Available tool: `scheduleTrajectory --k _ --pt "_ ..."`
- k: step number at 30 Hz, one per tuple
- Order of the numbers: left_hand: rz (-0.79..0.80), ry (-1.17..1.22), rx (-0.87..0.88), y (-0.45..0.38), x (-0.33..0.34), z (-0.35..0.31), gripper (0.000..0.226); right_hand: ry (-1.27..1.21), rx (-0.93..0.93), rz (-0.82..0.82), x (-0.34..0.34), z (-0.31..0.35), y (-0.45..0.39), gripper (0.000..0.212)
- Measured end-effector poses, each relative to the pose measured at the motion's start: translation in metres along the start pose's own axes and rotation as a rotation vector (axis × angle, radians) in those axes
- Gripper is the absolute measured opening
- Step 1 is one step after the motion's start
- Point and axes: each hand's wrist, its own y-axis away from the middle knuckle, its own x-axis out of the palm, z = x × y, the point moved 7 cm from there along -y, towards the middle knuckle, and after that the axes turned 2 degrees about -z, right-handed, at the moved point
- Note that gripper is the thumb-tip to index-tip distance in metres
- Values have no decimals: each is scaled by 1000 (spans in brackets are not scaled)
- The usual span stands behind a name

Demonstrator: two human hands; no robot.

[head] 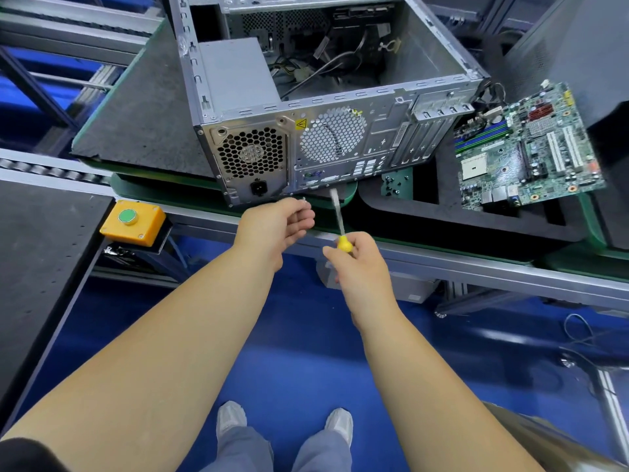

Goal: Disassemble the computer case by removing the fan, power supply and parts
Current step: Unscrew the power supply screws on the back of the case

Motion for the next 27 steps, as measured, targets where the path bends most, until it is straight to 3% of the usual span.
scheduleTrajectory --k 5,10,18,22,27 --pt "136 -250 33 27 33 3 12 -69 -127 -98 -36 27 -10 11" --pt "243 -252 115 37 55 -2 9 -156 -122 -32 -53 44 -16 11" --pt "365 -243 157 47 82 -9 18 -153 -135 -73 -84 50 -26 5" --pt "314 -433 392 55 87 -33 12 -125 -123 -180 -110 61 -51 9" --pt "247 -458 635 78 89 -80 15 -15 -98 -248 -128 77 -100 6"
